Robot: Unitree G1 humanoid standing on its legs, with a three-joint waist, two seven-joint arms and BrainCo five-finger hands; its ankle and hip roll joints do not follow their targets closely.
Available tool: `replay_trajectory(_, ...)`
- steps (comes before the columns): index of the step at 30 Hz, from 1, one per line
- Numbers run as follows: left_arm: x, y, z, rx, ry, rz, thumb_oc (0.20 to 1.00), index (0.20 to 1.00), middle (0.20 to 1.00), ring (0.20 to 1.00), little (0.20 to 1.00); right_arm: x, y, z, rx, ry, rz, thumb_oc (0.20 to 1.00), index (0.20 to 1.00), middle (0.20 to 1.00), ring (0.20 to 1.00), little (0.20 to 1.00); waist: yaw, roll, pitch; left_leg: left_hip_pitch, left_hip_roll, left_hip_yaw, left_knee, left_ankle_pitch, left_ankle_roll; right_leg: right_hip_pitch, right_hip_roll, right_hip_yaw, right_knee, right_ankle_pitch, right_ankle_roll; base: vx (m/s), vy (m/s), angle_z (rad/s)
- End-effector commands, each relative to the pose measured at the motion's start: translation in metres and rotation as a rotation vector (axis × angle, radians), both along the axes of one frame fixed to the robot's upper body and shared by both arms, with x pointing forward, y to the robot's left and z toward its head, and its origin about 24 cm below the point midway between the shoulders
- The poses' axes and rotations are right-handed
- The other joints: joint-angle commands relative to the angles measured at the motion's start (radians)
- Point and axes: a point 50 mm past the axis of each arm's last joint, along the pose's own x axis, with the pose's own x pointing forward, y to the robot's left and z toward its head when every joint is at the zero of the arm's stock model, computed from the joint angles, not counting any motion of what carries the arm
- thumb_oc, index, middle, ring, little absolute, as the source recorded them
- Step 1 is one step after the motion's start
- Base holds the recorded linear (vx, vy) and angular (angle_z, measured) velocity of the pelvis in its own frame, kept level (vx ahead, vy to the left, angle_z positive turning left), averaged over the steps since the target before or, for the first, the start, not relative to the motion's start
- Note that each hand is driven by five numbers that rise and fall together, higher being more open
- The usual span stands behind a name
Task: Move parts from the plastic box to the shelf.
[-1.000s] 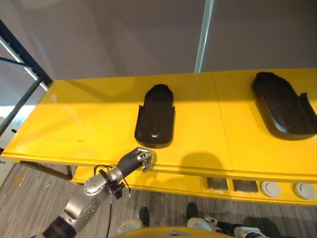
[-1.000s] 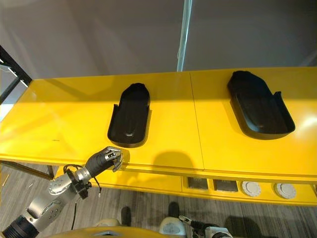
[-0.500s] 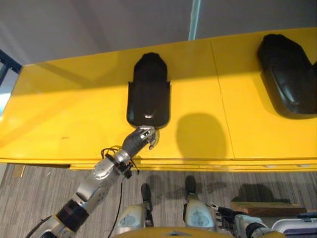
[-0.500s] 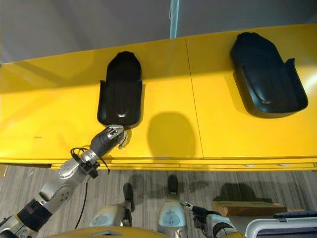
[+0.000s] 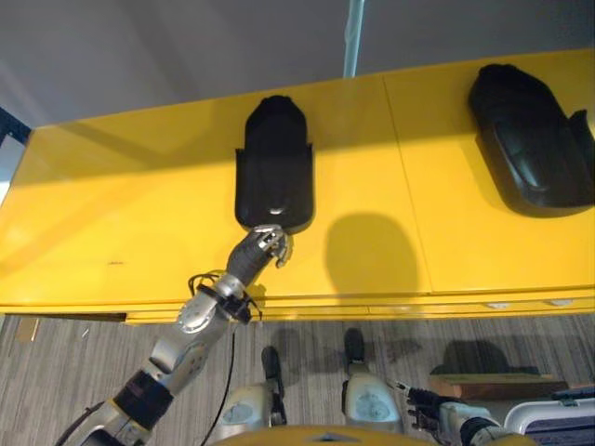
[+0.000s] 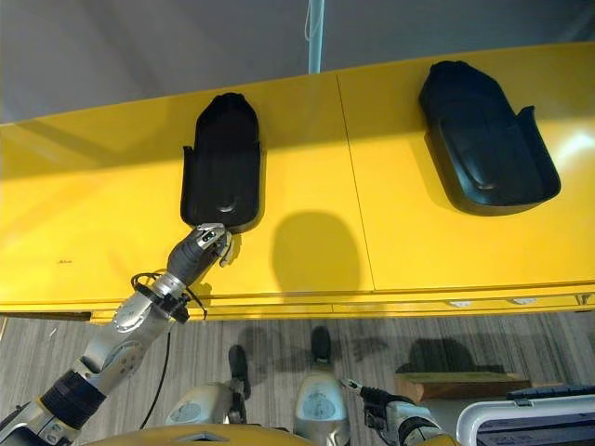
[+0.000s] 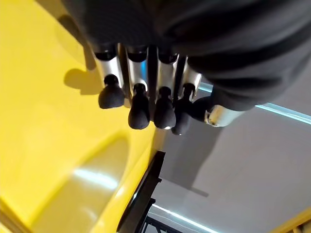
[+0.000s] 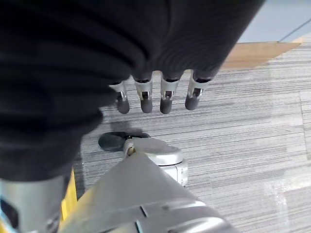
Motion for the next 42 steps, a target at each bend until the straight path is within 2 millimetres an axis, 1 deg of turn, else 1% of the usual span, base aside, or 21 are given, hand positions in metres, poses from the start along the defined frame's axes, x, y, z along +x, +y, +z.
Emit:
replay_trajectory(1, -0.008, 0.009, 0.021, 0.075, -0.244, 0.041, 1.000, 1.000, 1.000, 1.000, 1.000, -0.027, 0.011, -0.012, 0.017, 0.104, 0.019, 1.000, 1.000, 1.000, 1.000, 1.000, 0.020, -0.047, -0.058, -0.022, 0.004, -0.004, 0.001, -0.112, -0.004, 0.081, -0.024, -0.015, 0.003, -0.176, 0.003, -0.01, -0.002, 0.05)
replay_trajectory(4, -0.013, 0.012, 0.026, 0.103, -0.331, 0.051, 1.000, 1.000, 1.000, 1.000, 1.000, -0.030, 0.012, -0.013, 0.016, 0.116, 0.014, 1.000, 1.000, 1.000, 1.000, 1.000, 0.035, -0.051, -0.081, -0.011, 0.006, -0.005, 0.001, -0.114, -0.004, 0.098, -0.024, -0.026, 0.003, -0.182, 0.003, -0.03, 0.001, 0.04)
replay_trajectory(6, -0.021, 0.016, 0.037, 0.096, -0.434, 0.055, 1.000, 1.000, 1.000, 1.000, 1.000, -0.032, 0.014, -0.014, 0.013, 0.122, 0.006, 1.000, 1.000, 1.000, 1.000, 1.000, 0.052, -0.057, -0.106, 0.003, 0.009, -0.008, 0.001, -0.117, -0.004, 0.118, -0.022, -0.039, 0.003, -0.188, 0.002, -0.06, -0.001, 0.13)
replay_trajectory(9, -0.027, 0.020, 0.054, -0.017, -0.505, 0.070, 1.000, 1.000, 1.000, 1.000, 1.000, -0.027, 0.015, -0.014, 0.004, 0.111, 0.013, 1.000, 1.000, 1.000, 1.000, 1.000, 0.073, -0.068, -0.132, 0.020, 0.014, -0.014, 0.001, -0.121, -0.003, 0.142, -0.019, -0.055, 0.003, -0.194, -0.001, -0.08, -0.018, 0.14)
replay_trajectory(11, -0.031, 0.018, 0.069, -0.075, -0.580, 0.053, 1.000, 1.000, 1.000, 1.000, 1.000, -0.019, 0.019, -0.013, 0.034, 0.085, -0.037, 1.000, 1.000, 1.000, 1.000, 1.000, 0.083, -0.084, -0.150, 0.040, 0.020, -0.018, 0.001, -0.124, -0.001, 0.162, -0.008, -0.057, 0.003, -0.197, -0.006, -0.05, -0.053, 0.17)
replay_trajectory(14, -0.032, 0.017, 0.078, -0.155, -0.595, 0.029, 1.000, 1.000, 1.000, 1.000, 1.000, -0.013, 0.021, -0.012, 0.045, 0.062, -0.050, 1.000, 1.000, 1.000, 1.000, 1.000, 0.085, -0.096, -0.161, 0.053, 0.025, -0.019, 0.001, -0.126, -0.001, 0.174, 0.002, -0.052, 0.003, -0.199, -0.011, -0.02, -0.048, 0.05)
replay_trajectory(18, -0.029, 0.008, 0.094, -0.219, -0.631, -0.009, 1.000, 1.000, 1.000, 1.000, 1.000, -0.007, 0.027, -0.012, 0.068, 0.050, -0.047, 1.000, 1.000, 1.000, 1.000, 1.000, 0.067, -0.120, -0.178, 0.075, 0.047, -0.003, 0.001, -0.126, -0.009, 0.181, 0.026, -0.033, 0.003, -0.204, -0.019, -0.03, -0.062, -0.03)
replay_trajectory(23, -0.020, -0.002, 0.095, -0.205, -0.585, 0.026, 1.000, 1.000, 1.000, 1.000, 1.000, -0.007, 0.028, -0.012, 0.065, 0.050, -0.032, 1.000, 1.000, 1.000, 1.000, 1.000, 0.041, -0.138, -0.185, 0.094, 0.059, 0.005, 0.018, -0.125, -0.015, 0.174, 0.049, 0.016, 0.003, -0.203, -0.030, -0.03, -0.033, -0.18)
replay_trajectory(24, -0.016, -0.003, 0.094, -0.204, -0.558, 0.046, 1.000, 1.000, 1.000, 1.000, 1.000, -0.008, 0.028, -0.013, 0.057, 0.053, -0.033, 1.000, 1.000, 1.000, 1.000, 1.000, 0.036, -0.144, -0.182, 0.082, 0.055, -0.013, 0.049, -0.136, -0.015, 0.170, 0.051, 0.037, 0.003, -0.200, -0.033, -0.07, 0.003, -0.44)
replay_trajectory(26, -0.011, 0.000, 0.089, -0.208, -0.508, 0.114, 1.000, 1.000, 1.000, 1.000, 1.000, -0.010, 0.027, -0.013, 0.040, 0.065, -0.045, 1.000, 1.000, 1.000, 1.000, 1.000, 0.039, -0.152, -0.174, 0.054, 0.021, -0.087, 0.106, -0.173, 0.001, 0.162, 0.054, 0.103, 0.003, -0.192, -0.030, -0.07, 0.022, -0.85)
replay_trajectory(27, -0.008, 0.010, 0.084, -0.172, -0.495, 0.230, 1.000, 1.000, 1.000, 1.000, 1.000, -0.011, 0.025, -0.013, 0.026, 0.090, -0.030, 1.000, 1.000, 1.000, 1.000, 1.000, 0.060, -0.167, -0.166, 0.024, -0.060, -0.250, 0.159, -0.221, 0.042, 0.150, 0.060, 0.228, 0.003, -0.176, -0.021, -0.10, 0.064, -1.43)
replay_trajectory(28, -0.009, 0.015, 0.083, -0.157, -0.497, 0.276, 1.000, 1.000, 1.000, 1.000, 1.000, -0.013, 0.024, -0.013, 0.025, 0.100, -0.013, 1.000, 1.000, 1.000, 1.000, 1.000, 0.069, -0.174, -0.162, 0.015, -0.099, -0.304, 0.168, -0.231, 0.064, 0.140, 0.067, 0.278, 0.004, -0.163, -0.016, -0.09, 0.069, -2.88)
replay_trajectory(29, -0.009, 0.016, 0.083, -0.153, -0.498, 0.283, 1.000, 1.000, 1.000, 1.000, 1.000, -0.013, 0.023, -0.013, 0.024, 0.102, -0.013, 1.000, 1.000, 1.000, 1.000, 1.000, 0.069, -0.176, -0.165, 0.011, -0.106, -0.313, 0.168, -0.232, 0.068, 0.133, 0.068, 0.286, 0.006, -0.161, -0.015, -0.12, 0.144, -3.33)
replay_trajectory(30, -0.010, 0.017, 0.081, -0.127, -0.503, 0.298, 1.000, 1.000, 1.000, 1.000, 1.000, -0.019, 0.020, -0.013, 0.016, 0.118, -0.035, 1.000, 1.000, 1.000, 1.000, 1.000, 0.064, -0.176, -0.159, 0.010, -0.133, -0.327, 0.173, -0.243, 0.089, 0.116, 0.074, 0.313, 0.022, -0.157, -0.011, -0.09, 0.164, -3.63)
replay_trajectory(32, -0.008, 0.016, 0.079, -0.100, -0.501, 0.287, 1.000, 1.000, 1.000, 1.000, 1.000, -0.027, 0.018, -0.015, 0.026, 0.119, -0.096, 1.000, 1.000, 1.000, 1.000, 1.000, 0.049, -0.174, -0.153, 0.008, -0.155, -0.329, 0.174, -0.250, 0.104, 0.098, 0.076, 0.335, 0.031, -0.145, -0.004, -0.12, 0.208, -1.57)
replay_trajectory(33, -0.008, 0.016, 0.079, -0.078, -0.515, 0.285, 1.000, 1.000, 1.000, 1.000, 1.000, -0.031, 0.017, -0.016, 0.047, 0.109, -0.123, 1.000, 1.000, 1.000, 1.000, 1.000, 0.034, -0.172, -0.146, 0.010, -0.168, -0.327, 0.166, -0.255, 0.116, 0.068, 0.076, 0.352, 0.043, -0.131, 0.006, -0.14, 0.193, -0.29)
replay_trajectory(35, -0.009, 0.015, 0.079, -0.038, -0.548, 0.263, 1.000, 1.000, 1.000, 1.000, 1.000, -0.037, 0.017, -0.017, 0.056, 0.101, -0.128, 1.000, 1.000, 1.000, 1.000, 1.000, 0.011, -0.168, -0.130, 0.020, -0.180, -0.317, 0.149, -0.259, 0.127, 0.017, 0.073, 0.363, 0.061, -0.103, 0.024, -0.17, 0.191, -0.31)
replay_trajectory(36, -0.009, 0.016, 0.077, -0.019, -0.556, 0.261, 1.000, 1.000, 1.000, 1.000, 1.000, -0.044, 0.018, -0.019, 0.056, 0.105, -0.130, 1.000, 1.000, 1.000, 1.000, 1.000, 0.000, -0.165, -0.117, 0.025, -0.183, -0.304, 0.129, -0.250, 0.129, -0.021, 0.062, 0.337, 0.076, -0.081, 0.038, -0.19, 0.163, -0.31)
replay_trajectory(39, -0.007, 0.019, 0.077, 0.034, -0.588, 0.272, 1.000, 1.000, 1.000, 1.000, 1.000, -0.058, 0.026, -0.023, 0.078, 0.134, -0.099, 1.000, 1.000, 1.000, 1.000, 1.000, -0.013, -0.156, -0.097, 0.046, -0.163, -0.269, 0.101, -0.243, 0.132, -0.070, 0.047, 0.282, 0.131, -0.077, 0.055, -0.16, 0.056, -0.43)
replay_trajectory(41, -0.004, 0.019, 0.075, 0.041, -0.583, 0.257, 1.000, 1.000, 1.000, 1.000, 1.000, -0.064, 0.028, -0.025, 0.080, 0.143, -0.095, 1.000, 1.000, 1.000, 1.000, 1.000, -0.020, -0.152, -0.092, 0.047, -0.154, -0.249, 0.090, -0.236, 0.136, -0.081, 0.044, 0.269, 0.169, -0.092, 0.056, -0.22, -0.006, -0.80)
replay_trajectory(42, 0.000, 0.017, 0.072, 0.059, -0.561, 0.234, 1.000, 1.000, 1.000, 1.000, 1.000, -0.070, 0.032, -0.027, 0.085, 0.146, -0.135, 1.000, 1.000, 1.000, 1.000, 1.000, -0.019, -0.140, -0.093, 0.042, -0.140, -0.216, 0.076, -0.223, 0.142, -0.068, 0.027, 0.230, 0.211, -0.130, 0.053, -0.22, -0.042, -0.70)
